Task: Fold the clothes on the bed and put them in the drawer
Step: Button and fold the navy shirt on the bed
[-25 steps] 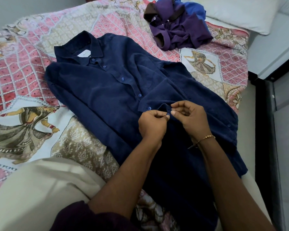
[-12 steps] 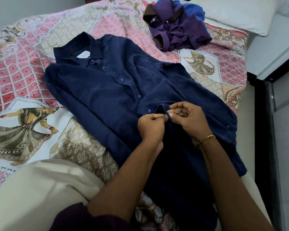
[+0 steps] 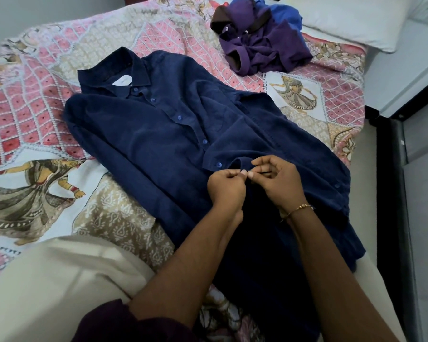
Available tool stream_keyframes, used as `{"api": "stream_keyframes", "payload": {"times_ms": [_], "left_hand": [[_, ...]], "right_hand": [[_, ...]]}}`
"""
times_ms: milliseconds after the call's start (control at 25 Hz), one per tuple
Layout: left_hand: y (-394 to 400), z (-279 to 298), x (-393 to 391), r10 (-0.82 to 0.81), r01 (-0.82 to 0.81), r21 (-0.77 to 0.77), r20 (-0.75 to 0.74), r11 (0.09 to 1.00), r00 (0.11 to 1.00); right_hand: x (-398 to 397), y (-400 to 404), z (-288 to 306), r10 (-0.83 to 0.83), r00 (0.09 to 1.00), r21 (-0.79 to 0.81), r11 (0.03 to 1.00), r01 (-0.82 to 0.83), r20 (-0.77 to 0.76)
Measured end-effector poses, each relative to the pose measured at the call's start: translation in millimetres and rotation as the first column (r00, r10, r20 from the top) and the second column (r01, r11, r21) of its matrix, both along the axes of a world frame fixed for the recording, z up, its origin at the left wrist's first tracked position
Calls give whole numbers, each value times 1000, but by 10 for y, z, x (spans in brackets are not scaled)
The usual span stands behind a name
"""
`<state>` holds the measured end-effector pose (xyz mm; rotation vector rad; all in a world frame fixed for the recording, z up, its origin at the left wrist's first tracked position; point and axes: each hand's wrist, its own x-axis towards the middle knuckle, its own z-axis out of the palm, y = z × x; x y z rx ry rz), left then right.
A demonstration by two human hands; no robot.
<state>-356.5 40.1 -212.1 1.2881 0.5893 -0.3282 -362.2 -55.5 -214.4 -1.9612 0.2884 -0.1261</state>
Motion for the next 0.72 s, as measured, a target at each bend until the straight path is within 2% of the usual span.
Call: {"api": "stream_keyframes", "payload": {"times_ms": [80, 200, 280, 360, 440, 560, 640, 720], "left_hand": [[-6, -16, -7, -48, 43, 87, 57, 995, 997], [-5, -39, -28, -216, 120, 347, 251, 930, 944], [-3, -52, -11, -287, 140, 432, 297, 891, 911], [4, -85, 39, -225, 121, 349, 275, 929, 935], [4, -109, 84, -121, 78, 199, 218, 977, 968], [1, -111, 107, -43, 34, 70, 129, 997, 991], [13, -96, 103, 4, -4, -6, 73, 1000, 997], [21, -70, 103, 10, -14, 35, 100, 999, 995]], "right_hand": [[34, -31, 39, 64, 997, -1, 998, -64, -48], [90, -141, 190, 165, 978, 168, 975, -142, -127], [123, -248, 277, 234, 955, 235, 953, -190, -179], [131, -335, 297, 328, 919, 154, 942, -299, -218], [103, -358, 260, 413, 861, -35, 896, -442, -298], [41, -381, 145, 415, 839, -215, 836, -504, -351], [20, -444, 92, 397, 863, -222, 853, -473, -312], [18, -489, 79, 397, 868, -174, 871, -459, -299]]}}
